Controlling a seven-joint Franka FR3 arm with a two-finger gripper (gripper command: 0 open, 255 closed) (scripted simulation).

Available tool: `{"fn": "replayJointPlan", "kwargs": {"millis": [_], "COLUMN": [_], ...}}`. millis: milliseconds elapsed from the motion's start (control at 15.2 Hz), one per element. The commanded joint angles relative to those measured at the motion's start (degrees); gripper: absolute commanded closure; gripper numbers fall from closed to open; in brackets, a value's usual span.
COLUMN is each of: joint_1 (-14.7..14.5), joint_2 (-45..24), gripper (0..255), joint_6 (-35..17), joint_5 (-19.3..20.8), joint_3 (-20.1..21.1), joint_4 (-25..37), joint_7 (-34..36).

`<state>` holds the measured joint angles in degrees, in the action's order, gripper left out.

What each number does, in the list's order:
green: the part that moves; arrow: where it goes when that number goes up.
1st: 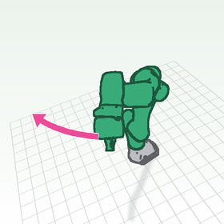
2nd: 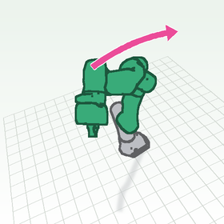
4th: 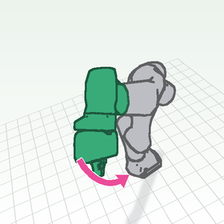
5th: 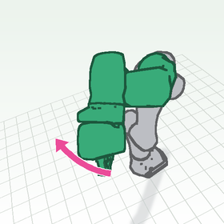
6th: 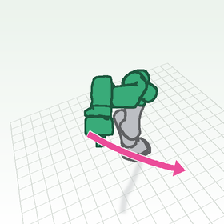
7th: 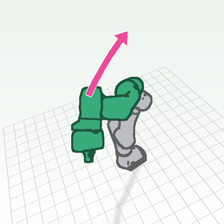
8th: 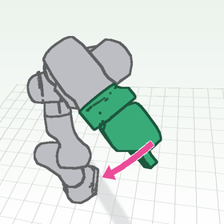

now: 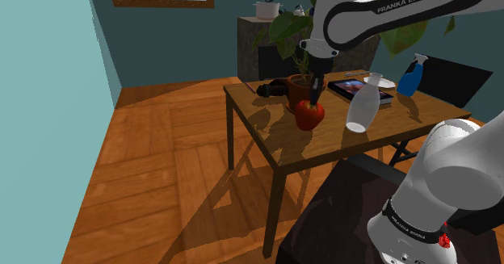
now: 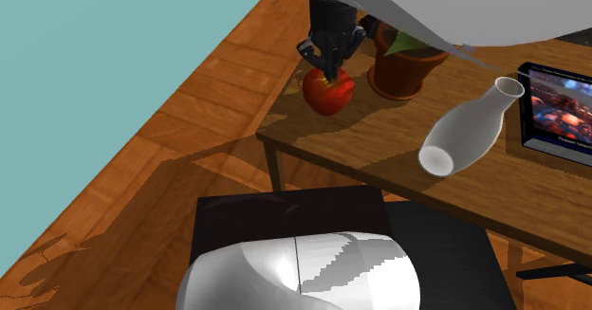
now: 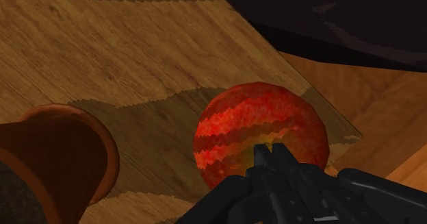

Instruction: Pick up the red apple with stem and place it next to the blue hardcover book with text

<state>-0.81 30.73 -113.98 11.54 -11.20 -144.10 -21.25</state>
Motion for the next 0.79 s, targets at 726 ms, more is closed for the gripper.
{"fn": "replayJointPlan", "kwargs": {"millis": [726], "joint_1": [-0.37], "joint_2": [1.37], "gripper": [255], "joint_6": [10.47], "joint_5": [-1.01], "joint_3": [0.99], "joint_4": [9.1], "joint_7": [-0.87]}}
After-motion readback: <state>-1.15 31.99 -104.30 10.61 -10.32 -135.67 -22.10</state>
